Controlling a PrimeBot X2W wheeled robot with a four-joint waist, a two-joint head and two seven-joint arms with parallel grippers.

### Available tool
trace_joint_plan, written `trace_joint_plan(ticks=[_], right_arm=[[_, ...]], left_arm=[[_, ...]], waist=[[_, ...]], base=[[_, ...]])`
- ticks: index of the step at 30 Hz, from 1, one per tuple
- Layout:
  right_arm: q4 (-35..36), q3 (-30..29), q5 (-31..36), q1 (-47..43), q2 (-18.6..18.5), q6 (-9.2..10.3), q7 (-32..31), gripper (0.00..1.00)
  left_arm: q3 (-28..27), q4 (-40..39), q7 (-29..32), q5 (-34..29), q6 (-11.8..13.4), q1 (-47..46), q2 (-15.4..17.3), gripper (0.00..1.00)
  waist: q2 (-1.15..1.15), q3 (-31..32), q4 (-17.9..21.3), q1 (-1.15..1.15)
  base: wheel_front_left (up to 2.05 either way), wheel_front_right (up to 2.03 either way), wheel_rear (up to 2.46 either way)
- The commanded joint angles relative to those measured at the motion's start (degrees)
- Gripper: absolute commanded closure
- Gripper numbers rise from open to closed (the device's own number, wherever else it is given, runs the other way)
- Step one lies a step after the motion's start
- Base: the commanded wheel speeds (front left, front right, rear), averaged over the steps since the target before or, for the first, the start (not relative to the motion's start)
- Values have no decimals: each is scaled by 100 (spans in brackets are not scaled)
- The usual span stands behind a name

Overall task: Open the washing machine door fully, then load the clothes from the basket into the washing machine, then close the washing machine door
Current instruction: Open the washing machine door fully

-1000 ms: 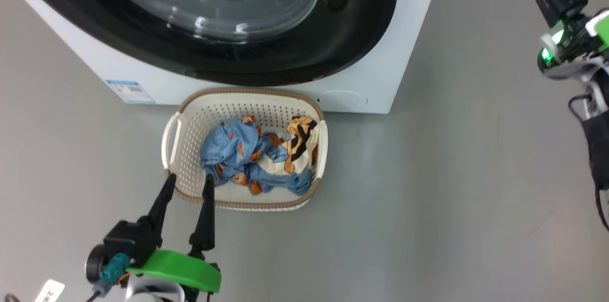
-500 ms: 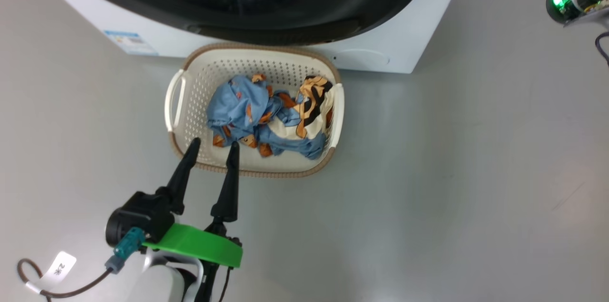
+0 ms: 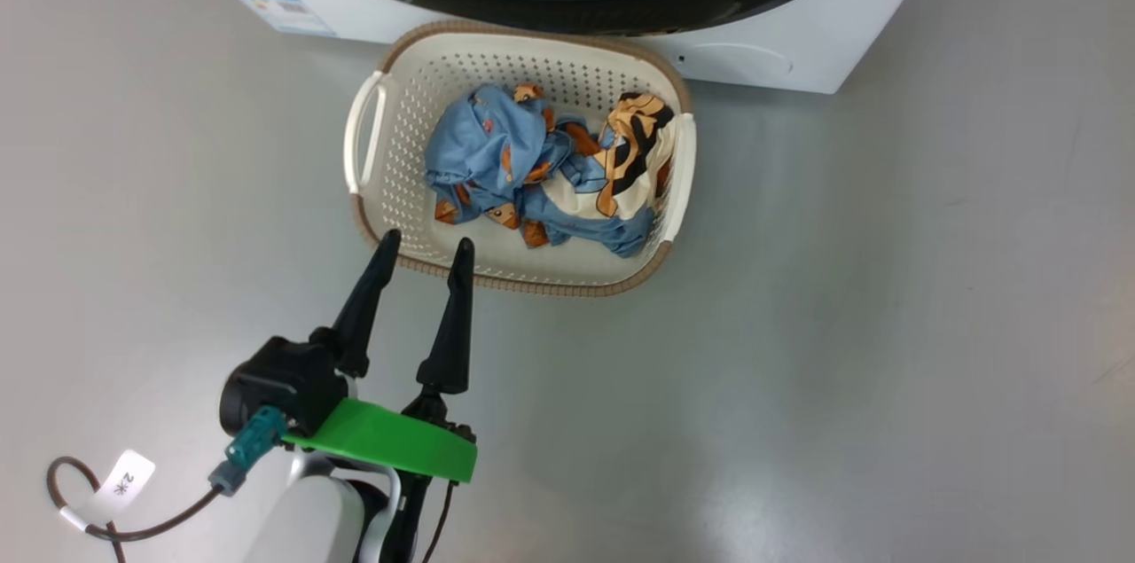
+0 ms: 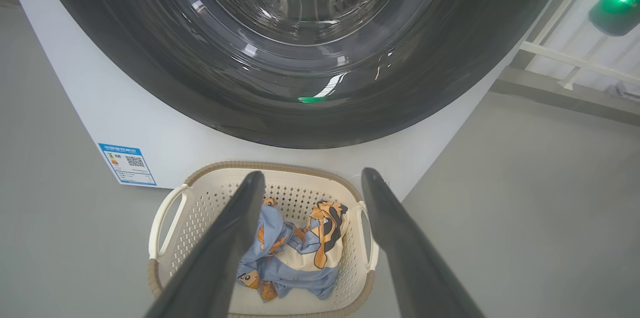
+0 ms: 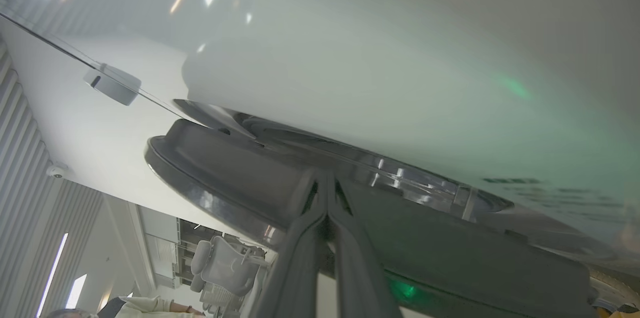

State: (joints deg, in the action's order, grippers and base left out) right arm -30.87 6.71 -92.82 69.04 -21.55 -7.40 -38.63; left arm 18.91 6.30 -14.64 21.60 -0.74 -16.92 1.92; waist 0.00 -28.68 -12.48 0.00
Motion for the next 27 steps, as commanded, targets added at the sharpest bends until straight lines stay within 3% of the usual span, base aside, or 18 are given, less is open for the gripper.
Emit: trace_joint_plan(ticks=[1, 12, 27], right_arm=[[119, 52, 82, 128, 108, -9, -52, 100], [129, 191, 255, 159, 155, -9, -171, 100], [415, 513, 321, -789, 295, -9, -306, 100]], left_arm=[[-132, -172, -36, 39, 49, -77, 96, 0], [-77, -215, -36, 117, 87, -127, 96, 0], [-144, -75, -36, 49, 49, 90, 96, 0]], waist=[[0, -91, -81, 0], [0, -131, -151, 0], [0, 394, -82, 0]], base=[[0, 0, 0], [0, 0, 0], [0, 0, 0]])
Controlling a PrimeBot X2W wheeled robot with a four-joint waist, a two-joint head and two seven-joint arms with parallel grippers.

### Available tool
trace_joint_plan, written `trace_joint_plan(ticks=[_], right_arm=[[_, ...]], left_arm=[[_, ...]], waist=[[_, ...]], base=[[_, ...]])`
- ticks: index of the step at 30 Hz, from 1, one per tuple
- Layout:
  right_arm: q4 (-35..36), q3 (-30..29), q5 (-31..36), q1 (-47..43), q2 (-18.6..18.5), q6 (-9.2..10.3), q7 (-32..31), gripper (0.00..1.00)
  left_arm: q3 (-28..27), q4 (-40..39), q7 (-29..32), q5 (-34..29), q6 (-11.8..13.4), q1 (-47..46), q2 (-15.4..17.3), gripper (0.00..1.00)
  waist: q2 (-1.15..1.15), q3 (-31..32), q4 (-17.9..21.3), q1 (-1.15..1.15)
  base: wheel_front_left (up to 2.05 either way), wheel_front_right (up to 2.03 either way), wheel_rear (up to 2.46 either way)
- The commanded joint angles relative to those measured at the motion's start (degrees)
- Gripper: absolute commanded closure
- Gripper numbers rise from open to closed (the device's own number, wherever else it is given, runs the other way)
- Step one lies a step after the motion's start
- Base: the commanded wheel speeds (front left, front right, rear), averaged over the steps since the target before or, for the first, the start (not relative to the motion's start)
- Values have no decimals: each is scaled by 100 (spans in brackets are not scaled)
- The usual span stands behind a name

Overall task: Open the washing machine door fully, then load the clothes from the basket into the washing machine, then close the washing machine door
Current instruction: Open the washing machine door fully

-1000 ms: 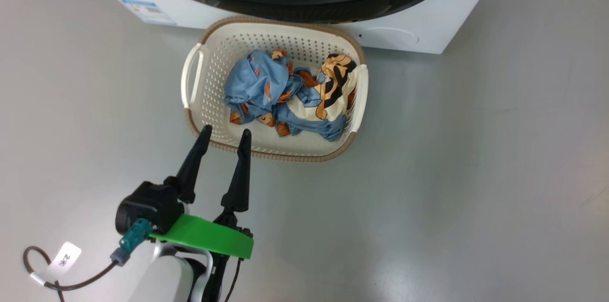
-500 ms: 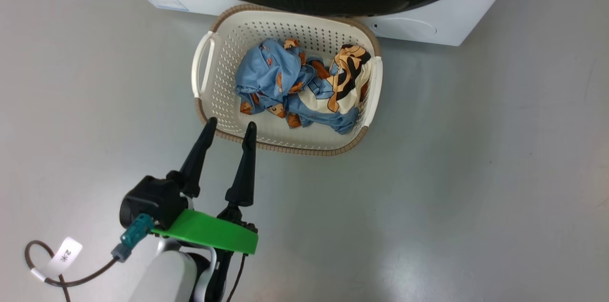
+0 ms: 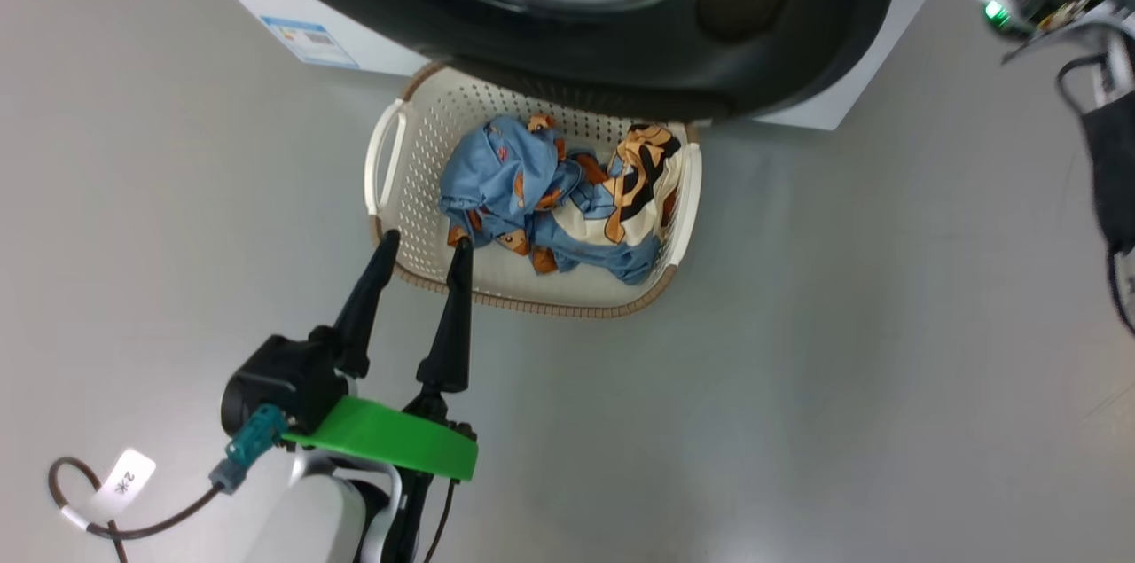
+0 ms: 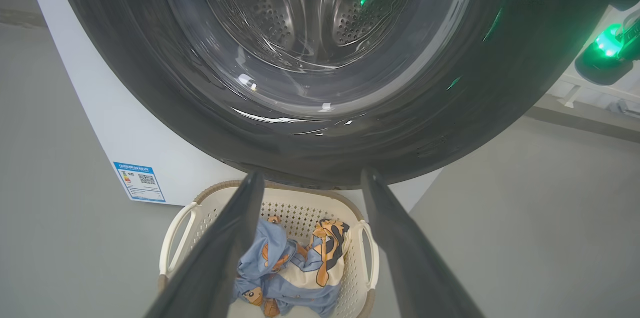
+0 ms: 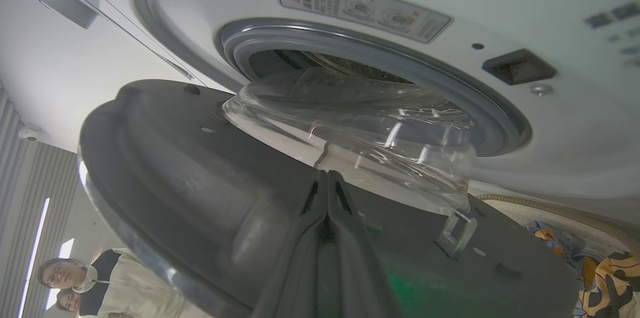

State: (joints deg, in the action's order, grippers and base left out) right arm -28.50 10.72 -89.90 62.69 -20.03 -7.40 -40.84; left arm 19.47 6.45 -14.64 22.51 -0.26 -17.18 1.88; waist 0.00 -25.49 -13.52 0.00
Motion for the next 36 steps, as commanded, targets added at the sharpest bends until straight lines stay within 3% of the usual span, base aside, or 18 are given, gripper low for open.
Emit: trace_joint_plan(ticks=[1, 36], right_arm=[[194, 133, 19, -206, 157, -9, -109, 100], [742, 763, -50, -1740, 584, -9, -570, 100]], left_arm=[[-204, -87, -36, -45, -2, 132, 99, 0], [-486, 57, -36, -208, -149, 665, 99, 0]], waist=[[0, 104, 26, 0], [0, 1137, 180, 0]], base=[[0, 0, 0], [0, 0, 0]])
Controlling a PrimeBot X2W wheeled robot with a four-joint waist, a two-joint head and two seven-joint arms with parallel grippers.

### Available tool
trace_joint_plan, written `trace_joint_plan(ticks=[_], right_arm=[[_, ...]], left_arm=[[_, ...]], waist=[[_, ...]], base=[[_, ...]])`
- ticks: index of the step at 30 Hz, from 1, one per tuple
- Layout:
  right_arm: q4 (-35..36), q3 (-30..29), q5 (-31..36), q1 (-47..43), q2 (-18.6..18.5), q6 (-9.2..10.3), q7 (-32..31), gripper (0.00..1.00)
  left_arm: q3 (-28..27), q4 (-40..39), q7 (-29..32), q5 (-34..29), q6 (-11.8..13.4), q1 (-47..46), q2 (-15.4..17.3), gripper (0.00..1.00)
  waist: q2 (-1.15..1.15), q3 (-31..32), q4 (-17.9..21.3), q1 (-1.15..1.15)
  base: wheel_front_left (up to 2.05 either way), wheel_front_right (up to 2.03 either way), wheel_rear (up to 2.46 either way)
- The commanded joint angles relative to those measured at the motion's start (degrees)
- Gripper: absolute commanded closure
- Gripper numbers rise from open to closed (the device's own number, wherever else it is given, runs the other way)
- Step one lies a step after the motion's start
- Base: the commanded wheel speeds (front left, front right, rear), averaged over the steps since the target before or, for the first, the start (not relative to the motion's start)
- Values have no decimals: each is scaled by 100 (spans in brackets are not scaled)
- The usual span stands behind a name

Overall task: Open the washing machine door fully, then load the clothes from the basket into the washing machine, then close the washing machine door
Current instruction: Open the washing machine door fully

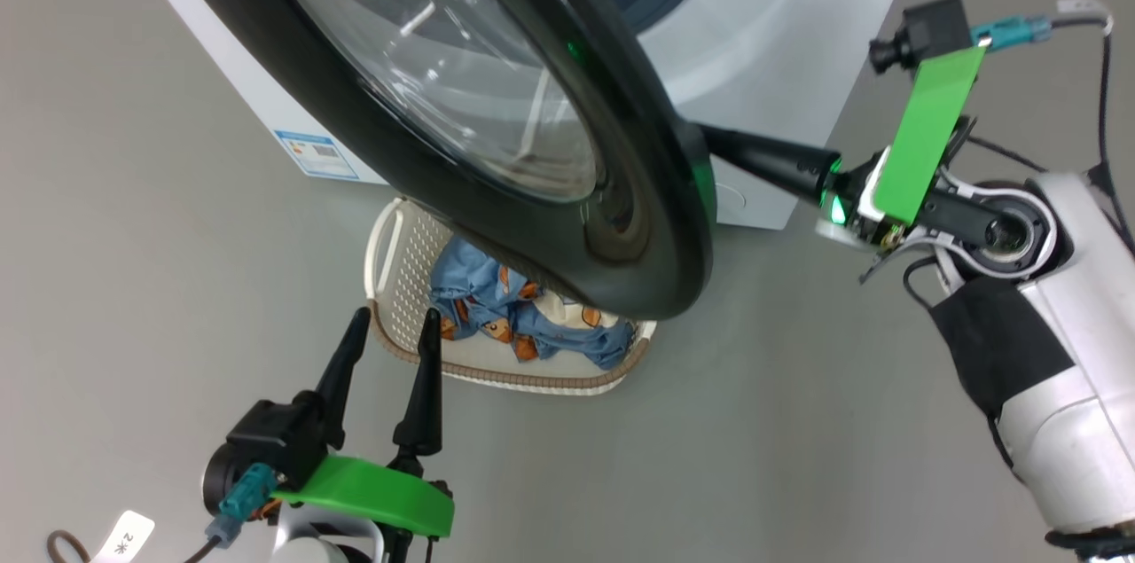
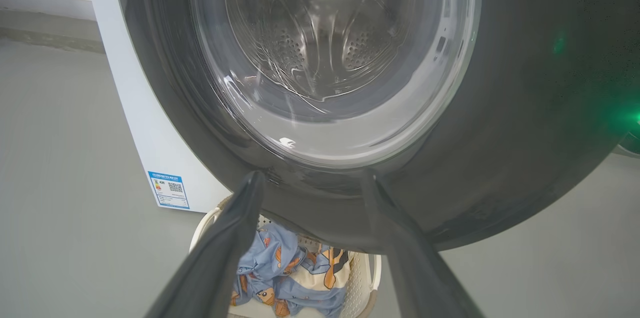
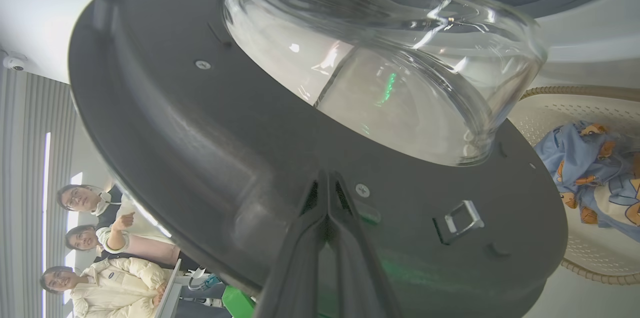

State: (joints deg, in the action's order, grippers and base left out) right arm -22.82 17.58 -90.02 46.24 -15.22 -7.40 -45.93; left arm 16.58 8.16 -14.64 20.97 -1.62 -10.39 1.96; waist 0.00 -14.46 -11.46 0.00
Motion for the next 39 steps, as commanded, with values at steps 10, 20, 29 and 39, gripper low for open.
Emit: trace_joint_plan(ticks=[10, 20, 29, 39], right_arm=[[326, 245, -78, -545, 313, -9, -184, 100], [457, 454, -86, -856, 639, -9, -287, 100], [505, 597, -68, -1025, 843, -9, -357, 100], [444, 492, 18, -1144, 835, -9, -169, 100]], left_arm=[[-218, -110, -36, -31, -30, 193, 92, 0], [-209, -112, -36, -11, -36, 329, 92, 0], [-208, -106, -36, -5, -46, 368, 92, 0], [-281, -83, -36, -39, -103, 429, 92, 0]], waist=[[0, 346, -173, 0], [0, 536, -310, 0], [0, 640, -372, 0], [0, 777, -262, 0]], base=[[0, 0, 0], [0, 0, 0], [0, 0, 0], [0, 0, 0]])
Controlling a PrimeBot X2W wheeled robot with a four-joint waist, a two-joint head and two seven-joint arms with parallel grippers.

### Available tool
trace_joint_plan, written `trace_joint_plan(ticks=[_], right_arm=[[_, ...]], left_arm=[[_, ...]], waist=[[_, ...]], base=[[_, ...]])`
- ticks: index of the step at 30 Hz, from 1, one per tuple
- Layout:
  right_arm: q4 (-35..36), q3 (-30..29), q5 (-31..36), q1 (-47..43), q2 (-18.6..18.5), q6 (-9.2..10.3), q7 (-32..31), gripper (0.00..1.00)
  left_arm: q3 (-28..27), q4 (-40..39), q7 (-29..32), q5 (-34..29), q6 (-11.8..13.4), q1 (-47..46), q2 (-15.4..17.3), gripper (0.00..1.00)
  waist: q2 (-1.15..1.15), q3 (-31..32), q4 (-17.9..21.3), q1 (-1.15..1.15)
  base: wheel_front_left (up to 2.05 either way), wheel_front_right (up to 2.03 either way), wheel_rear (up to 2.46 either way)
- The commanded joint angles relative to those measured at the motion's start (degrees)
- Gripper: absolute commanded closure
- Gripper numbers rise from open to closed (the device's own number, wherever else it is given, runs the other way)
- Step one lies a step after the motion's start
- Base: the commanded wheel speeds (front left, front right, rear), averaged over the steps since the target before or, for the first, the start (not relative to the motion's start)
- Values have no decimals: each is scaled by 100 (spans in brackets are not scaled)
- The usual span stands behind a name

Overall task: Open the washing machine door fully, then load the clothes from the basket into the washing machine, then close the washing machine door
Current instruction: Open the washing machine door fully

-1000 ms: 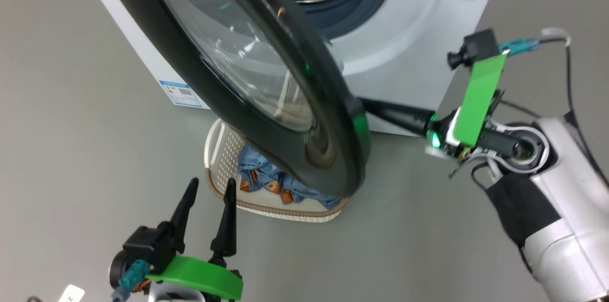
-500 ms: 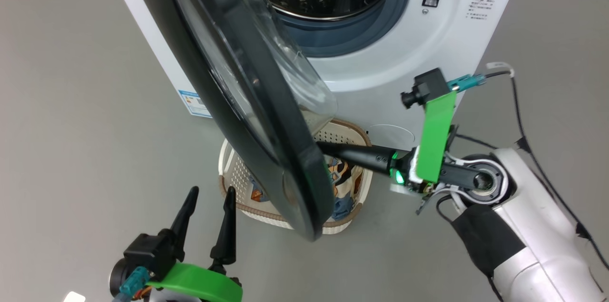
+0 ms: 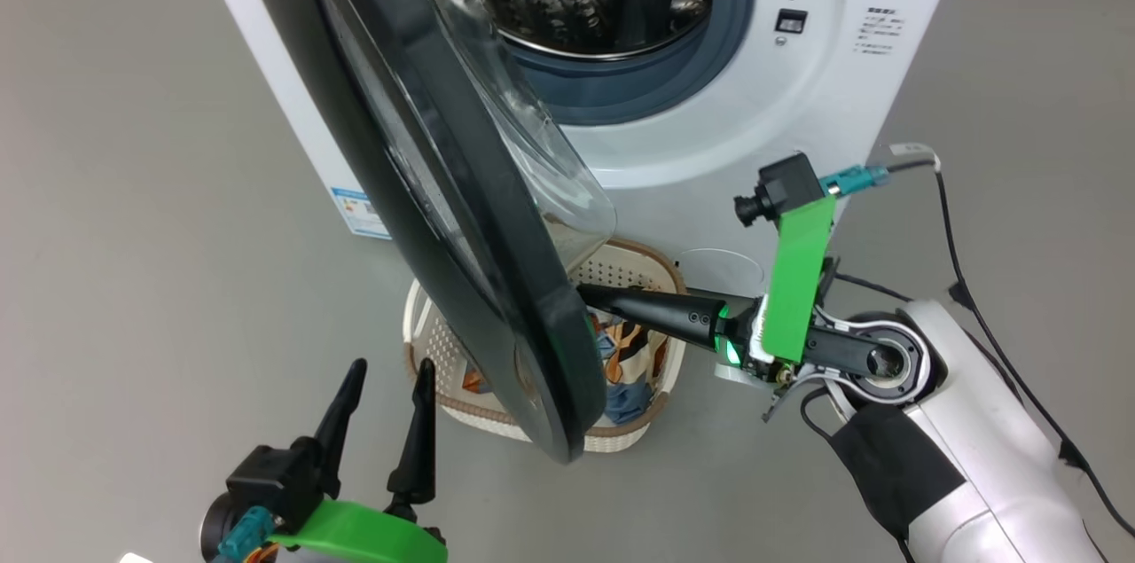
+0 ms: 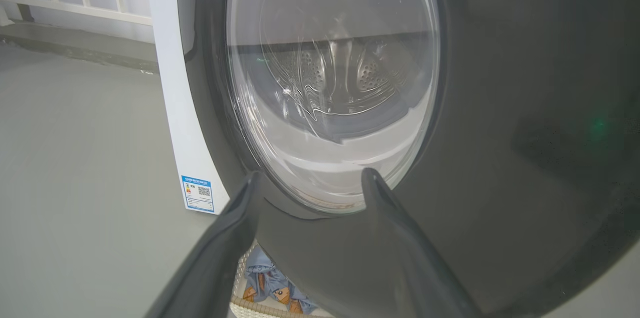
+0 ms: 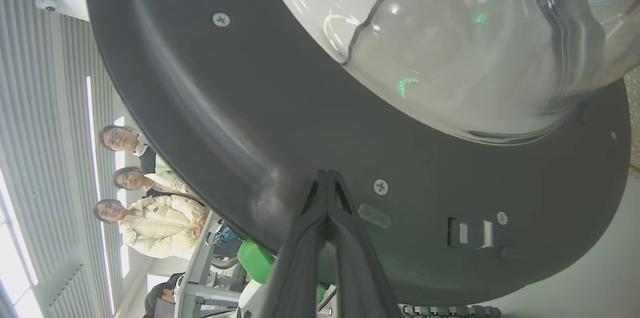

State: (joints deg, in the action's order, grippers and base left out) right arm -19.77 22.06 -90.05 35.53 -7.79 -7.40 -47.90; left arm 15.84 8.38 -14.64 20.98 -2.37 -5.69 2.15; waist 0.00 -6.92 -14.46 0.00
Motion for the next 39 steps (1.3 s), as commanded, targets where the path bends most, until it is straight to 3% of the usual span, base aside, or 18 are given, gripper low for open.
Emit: trace_joint_plan(ticks=[1, 2, 4, 6, 25, 39], right_arm=[[126, 15, 37, -89, 70, -9, 74, 85], [115, -14, 58, -109, 42, -9, 127, 66], [97, -64, 101, -155, -29, -9, 223, 48], [94, -110, 130, -218, -106, -9, 317, 2], [239, -627, 149, -1085, -893, -9, 980, 0], [219, -415, 660, -1654, -1443, -9, 2204, 0]], left_arm=[[-219, -99, -36, -43, -45, -36, 73, 0], [-230, -88, -36, -56, -64, -29, 73, 0], [-263, -70, -36, -80, -96, -29, 73, 0], [-312, -49, -36, -103, -127, -32, 73, 0], [-919, -47, -36, -329, -348, 264, 73, 0], [-1256, -68, -36, -374, -391, 471, 73, 0]], waist=[[0, 42, 63, 0], [0, 60, 92, 0], [0, 79, 152, 0], [0, 103, 221, 0], [0, 348, 944, 0], [0, 473, 1303, 0]], base=[[0, 0, 0], [0, 0, 0], [0, 0, 0], [0, 0, 0], [0, 0, 0], [0, 0, 0]])
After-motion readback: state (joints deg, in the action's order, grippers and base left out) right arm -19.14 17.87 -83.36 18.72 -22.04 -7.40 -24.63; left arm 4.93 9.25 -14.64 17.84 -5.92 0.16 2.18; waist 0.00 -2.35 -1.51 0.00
